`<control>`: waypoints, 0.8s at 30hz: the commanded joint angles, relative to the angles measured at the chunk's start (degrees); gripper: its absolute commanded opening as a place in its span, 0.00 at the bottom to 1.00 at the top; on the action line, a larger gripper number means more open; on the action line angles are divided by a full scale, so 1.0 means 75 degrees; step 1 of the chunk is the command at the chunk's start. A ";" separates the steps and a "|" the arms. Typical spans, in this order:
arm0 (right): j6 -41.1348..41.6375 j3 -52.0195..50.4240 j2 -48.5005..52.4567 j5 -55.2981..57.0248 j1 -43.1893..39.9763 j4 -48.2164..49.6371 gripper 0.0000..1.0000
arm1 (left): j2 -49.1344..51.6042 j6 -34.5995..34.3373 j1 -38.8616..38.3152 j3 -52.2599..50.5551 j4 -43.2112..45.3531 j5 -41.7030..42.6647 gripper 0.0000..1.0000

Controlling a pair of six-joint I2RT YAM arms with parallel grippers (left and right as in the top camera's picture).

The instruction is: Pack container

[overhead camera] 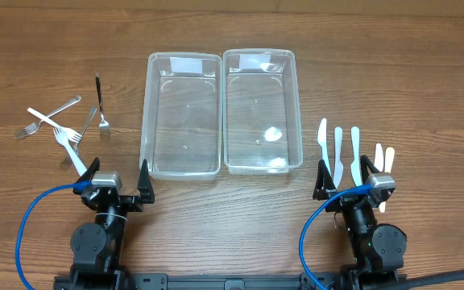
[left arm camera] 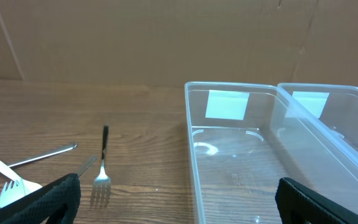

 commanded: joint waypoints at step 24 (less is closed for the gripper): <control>0.0641 0.9017 0.7385 -0.0052 -0.0015 -0.6974 1.00 | 0.7985 -0.0956 0.0020 1.0290 -0.9431 -0.1282 1.00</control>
